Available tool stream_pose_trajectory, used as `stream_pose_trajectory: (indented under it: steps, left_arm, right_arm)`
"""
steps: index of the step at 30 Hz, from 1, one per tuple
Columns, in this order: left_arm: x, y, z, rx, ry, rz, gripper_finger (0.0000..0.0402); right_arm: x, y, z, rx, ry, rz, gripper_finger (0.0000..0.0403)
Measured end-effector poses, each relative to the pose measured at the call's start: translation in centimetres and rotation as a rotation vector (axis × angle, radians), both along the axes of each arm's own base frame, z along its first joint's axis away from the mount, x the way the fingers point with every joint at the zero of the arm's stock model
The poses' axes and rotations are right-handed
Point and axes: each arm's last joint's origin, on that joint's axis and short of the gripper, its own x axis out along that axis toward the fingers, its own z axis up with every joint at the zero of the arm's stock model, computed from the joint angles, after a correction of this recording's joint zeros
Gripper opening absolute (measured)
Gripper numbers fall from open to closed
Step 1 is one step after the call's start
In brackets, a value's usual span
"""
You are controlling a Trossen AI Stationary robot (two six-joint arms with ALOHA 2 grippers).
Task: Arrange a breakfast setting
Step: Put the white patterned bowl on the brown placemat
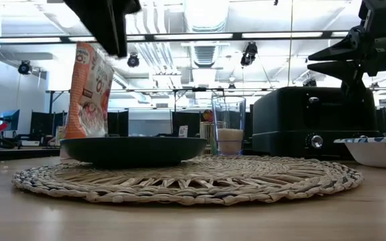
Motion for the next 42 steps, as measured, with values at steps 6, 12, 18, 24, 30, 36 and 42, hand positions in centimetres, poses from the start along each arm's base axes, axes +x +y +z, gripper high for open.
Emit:
stream_pose_trajectory:
  steps: [6,12,18,24,30,36,42]
  left_arm:
    - [-4.8,1.6,1.4,-0.051,-0.236,0.077,0.0116]
    - [-7.4,1.8,-0.1,-0.206,-0.595,-0.080,0.0117]
    - [-9.1,2.4,-1.9,-0.297,-0.805,-0.268,0.0117]
    - [-10.2,3.4,-2.7,-0.328,-0.857,-0.289,0.0117]
    - [-10.9,5.6,-2.5,-0.303,-0.900,-0.228,0.0117]
    - [-11.3,7.2,-3.3,-0.298,-0.915,-0.187,0.0117]
    - [-11.9,7.9,-3.5,-0.293,-0.945,-0.178,0.0116]
  right_arm:
    - [0.0,0.0,0.0,0.000,0.000,0.000,0.0073]
    - [0.0,0.0,0.0,0.000,0.000,0.000,0.0073]
    - [0.0,0.0,0.0,-0.012,0.003,-0.001,0.0073]
    - [0.0,0.0,0.1,-0.047,0.008,-0.003,0.0073]
    - [0.0,0.0,0.3,-0.043,-0.012,-0.007,0.0073]
    - [0.1,0.0,0.8,-0.036,-0.007,-0.008,0.0073]
    - [0.5,-0.1,3.7,-0.077,0.148,-0.062,0.0073]
